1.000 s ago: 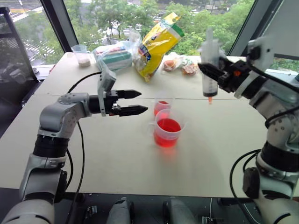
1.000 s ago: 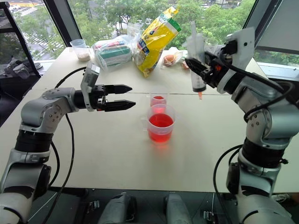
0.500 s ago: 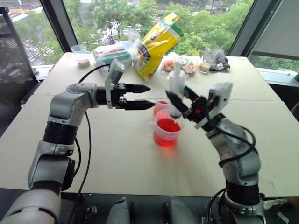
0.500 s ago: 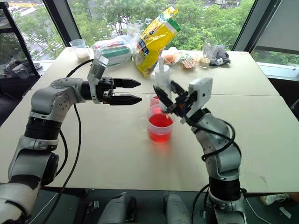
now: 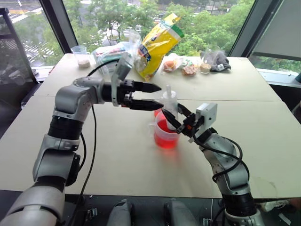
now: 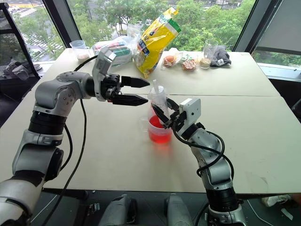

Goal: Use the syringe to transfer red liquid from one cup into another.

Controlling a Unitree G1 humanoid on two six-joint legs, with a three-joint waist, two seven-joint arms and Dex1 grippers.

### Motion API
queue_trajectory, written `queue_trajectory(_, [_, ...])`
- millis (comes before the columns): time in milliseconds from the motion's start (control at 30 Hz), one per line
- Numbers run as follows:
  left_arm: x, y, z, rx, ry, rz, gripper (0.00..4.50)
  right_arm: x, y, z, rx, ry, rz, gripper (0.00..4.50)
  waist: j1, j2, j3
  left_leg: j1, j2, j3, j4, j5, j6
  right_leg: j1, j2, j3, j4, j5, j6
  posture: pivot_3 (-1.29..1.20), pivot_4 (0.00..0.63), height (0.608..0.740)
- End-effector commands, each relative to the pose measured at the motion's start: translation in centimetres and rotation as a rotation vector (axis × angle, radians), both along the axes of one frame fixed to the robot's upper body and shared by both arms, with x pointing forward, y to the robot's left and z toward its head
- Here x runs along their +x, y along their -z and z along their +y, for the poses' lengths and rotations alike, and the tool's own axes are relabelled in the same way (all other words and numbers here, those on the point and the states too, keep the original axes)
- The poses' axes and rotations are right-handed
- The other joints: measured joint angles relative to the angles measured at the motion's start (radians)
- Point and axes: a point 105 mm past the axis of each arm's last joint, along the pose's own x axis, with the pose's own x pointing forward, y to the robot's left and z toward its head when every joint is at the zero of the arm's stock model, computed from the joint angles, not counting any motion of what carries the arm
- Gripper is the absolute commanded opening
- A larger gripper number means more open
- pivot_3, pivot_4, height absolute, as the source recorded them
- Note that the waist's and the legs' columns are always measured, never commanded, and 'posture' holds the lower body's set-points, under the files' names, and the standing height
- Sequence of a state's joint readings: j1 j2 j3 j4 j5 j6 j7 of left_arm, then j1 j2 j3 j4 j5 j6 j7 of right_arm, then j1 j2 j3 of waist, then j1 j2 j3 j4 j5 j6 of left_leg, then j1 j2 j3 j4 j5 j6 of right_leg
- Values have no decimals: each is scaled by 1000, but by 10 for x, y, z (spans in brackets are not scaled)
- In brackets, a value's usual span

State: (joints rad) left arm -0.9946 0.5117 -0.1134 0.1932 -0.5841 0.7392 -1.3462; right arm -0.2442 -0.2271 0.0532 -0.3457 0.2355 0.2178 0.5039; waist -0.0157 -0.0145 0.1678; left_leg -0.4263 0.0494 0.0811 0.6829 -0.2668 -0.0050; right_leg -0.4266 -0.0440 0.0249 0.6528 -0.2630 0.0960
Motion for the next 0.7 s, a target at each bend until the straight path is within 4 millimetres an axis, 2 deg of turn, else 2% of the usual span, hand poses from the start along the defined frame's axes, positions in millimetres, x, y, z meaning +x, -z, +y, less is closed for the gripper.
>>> queue_trajectory(33, [-6,-9,-1,2,28,-36,4500,0,-4,-1,18,0,10,1410,0,0,0,0,0,0,0,0,0,0,0,0,0,0,0,0,150,740])
queue_trajectory(400, [-9,-25,-4,-62,55,-23,4500,-5,-3,4,1,-39,59,1410,1,0,0,0,0,0,0,0,0,0,0,0,0,0,0,0,150,740])
queue_trajectory(700, [-6,-12,-26,-50,85,-12,4500,-4,-3,3,-23,-37,53,1410,2,0,0,0,0,0,0,0,0,0,0,0,0,0,0,0,150,740])
